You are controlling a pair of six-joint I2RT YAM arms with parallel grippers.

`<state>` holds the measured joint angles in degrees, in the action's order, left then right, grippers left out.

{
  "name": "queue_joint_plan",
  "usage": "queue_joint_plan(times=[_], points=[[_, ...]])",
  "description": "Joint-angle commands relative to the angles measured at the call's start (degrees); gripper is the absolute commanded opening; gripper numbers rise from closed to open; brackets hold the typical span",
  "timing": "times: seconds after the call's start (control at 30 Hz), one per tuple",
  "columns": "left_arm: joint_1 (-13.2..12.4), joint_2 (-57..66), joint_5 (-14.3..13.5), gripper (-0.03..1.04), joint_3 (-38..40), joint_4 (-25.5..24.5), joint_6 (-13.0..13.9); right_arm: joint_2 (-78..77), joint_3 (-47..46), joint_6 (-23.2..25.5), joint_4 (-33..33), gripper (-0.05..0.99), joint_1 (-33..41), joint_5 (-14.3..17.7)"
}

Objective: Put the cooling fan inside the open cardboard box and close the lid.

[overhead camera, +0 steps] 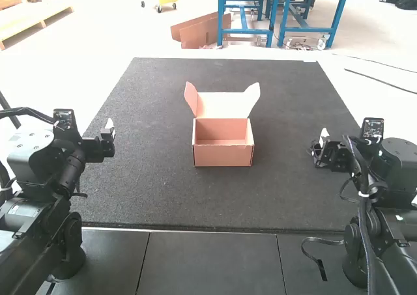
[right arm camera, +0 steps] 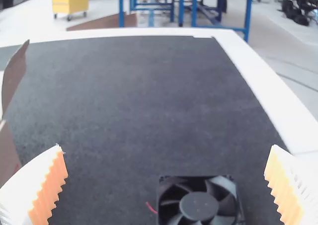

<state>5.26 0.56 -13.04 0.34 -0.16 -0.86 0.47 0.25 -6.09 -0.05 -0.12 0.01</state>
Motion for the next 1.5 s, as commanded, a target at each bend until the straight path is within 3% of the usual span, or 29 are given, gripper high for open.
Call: queue_joint_plan(times=[0.0,0.83,1.07,1.27,1.47], points=[[0.4,-0.6,0.7,0.96,-0.4,0.7,0.6,-0.6,-0.3,-0.6,-0.3,0.92,-0.3,-0.3],[0.4,-0.6,0.8,0.96,-0.4,1.0,0.5,-0.6,-0.3,-0.2,0.0,0.92,-0.4,-0.3],[0.4,-0.6,1.0,0.96,-0.4,6.1,0.5,-0.6,-0.3,0.9,3.6,0.92,-0.5,-0.1],[0.5,-0.6,3.7,0.96,-0.3,13.3,0.6,-0.6,-0.3,0.9,12.6,0.92,-0.4,0.1],[0.5,-0.5,6.0,0.96,2.2,12.7,0.7,-0.6,1.0,0.8,15.7,0.92,-0.4,0.2]])
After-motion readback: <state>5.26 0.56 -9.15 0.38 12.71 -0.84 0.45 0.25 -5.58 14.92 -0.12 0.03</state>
